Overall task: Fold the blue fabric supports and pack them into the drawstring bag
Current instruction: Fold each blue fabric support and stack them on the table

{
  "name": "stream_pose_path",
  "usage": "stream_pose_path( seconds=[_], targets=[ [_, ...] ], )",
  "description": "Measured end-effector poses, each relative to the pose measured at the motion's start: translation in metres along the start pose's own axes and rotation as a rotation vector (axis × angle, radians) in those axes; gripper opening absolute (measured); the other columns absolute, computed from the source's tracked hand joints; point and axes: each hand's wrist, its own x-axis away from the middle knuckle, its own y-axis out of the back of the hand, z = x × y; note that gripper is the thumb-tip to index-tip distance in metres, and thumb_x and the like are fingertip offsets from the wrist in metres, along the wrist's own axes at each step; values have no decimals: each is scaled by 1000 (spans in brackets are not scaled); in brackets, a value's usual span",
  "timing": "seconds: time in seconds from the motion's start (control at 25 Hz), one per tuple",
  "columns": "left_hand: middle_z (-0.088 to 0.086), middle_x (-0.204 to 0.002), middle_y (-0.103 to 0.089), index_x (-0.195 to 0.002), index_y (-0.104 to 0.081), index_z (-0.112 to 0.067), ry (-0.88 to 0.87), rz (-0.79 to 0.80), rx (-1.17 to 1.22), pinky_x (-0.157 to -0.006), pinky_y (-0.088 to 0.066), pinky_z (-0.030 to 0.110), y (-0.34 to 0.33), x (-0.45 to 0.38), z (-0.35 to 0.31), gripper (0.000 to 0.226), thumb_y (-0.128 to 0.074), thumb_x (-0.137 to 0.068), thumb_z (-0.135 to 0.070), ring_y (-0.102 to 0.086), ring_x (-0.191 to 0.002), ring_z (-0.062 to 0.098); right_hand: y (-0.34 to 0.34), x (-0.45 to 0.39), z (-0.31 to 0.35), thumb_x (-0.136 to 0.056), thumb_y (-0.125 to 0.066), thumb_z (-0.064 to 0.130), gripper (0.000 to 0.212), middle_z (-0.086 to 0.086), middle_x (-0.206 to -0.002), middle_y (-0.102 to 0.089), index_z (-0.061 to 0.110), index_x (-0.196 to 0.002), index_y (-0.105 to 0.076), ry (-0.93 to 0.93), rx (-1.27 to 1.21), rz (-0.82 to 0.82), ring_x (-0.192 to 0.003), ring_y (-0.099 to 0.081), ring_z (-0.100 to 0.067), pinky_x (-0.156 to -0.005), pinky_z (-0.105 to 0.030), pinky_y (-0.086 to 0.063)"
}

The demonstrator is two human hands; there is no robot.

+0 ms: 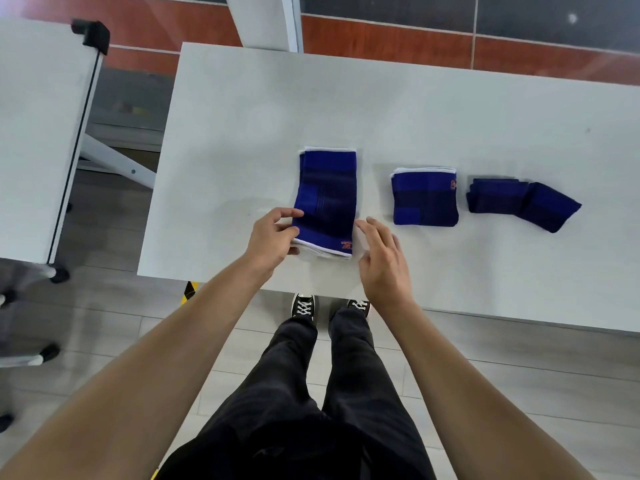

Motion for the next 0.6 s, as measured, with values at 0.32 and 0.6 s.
stream_pose_path(
  seconds=[0.32,0.6],
  targets=[
    [10,-89,-63,-115,-69,-13,215,217,188,-55,-56,27,26,25,7,32,-43,-100,-3,-59,-64,18,-4,3,2,-84,-66,5,51,-3,-144,-57,18,-133,-64,189,81,45,-135,-49,-25,-112,-37,-34],
    [-3,-106,-56,-138,-55,-41,-507,197,-764,-77,-47,25,44,18,32,60,-61,-92,-2,-51,-73,4,-7,10,8,-86,-64,4,36,2,-125,-66,19,-119,-65,149,-23,71,-125,-54,-19,-107,-30,-33]
  ],
)
